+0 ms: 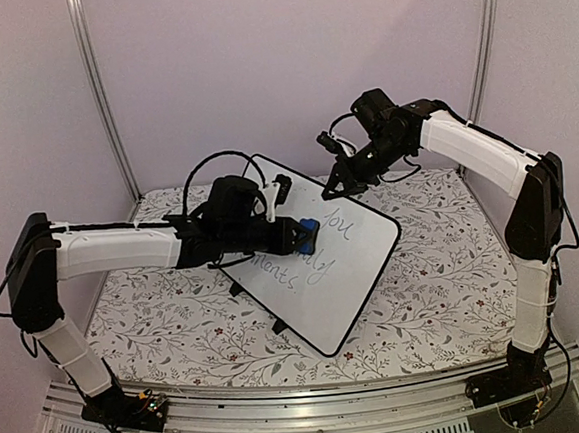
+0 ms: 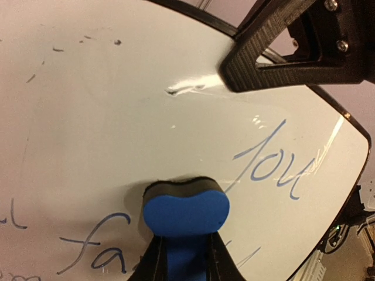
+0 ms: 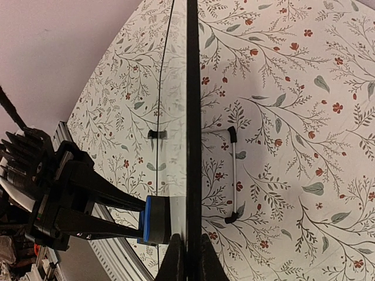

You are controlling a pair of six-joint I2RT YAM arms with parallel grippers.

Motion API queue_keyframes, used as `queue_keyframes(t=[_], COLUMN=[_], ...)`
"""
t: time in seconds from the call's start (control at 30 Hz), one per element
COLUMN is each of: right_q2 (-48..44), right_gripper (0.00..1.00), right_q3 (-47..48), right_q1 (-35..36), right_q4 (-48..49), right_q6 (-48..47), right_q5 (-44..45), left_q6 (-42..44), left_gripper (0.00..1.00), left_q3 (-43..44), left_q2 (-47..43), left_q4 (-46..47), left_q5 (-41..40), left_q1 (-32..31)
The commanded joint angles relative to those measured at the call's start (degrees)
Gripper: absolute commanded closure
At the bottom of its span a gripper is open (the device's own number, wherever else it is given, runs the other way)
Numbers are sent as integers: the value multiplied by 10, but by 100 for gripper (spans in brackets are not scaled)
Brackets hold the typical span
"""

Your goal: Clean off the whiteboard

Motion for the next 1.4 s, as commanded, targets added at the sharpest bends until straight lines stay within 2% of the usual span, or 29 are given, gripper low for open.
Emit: queue_keyframes(t=[0.0, 0.53, 1.37], right_q2=[-1, 0, -1], right_gripper=[100, 100, 100], right_q3=[6, 6, 6], right_q1=[40, 40, 40], right_q4=[-19, -19, -18], right_q6=[-56, -56, -56], right_q5=[1, 0, -1], left_q6=[-14, -20, 38], left_gripper=[100, 100, 100], left_q3=[-29, -71, 118], left_q2=[24, 6, 94], left_q4=[-63, -55, -104], left_q5=[-1, -6, 10], left_q1=[-10, -20, -20])
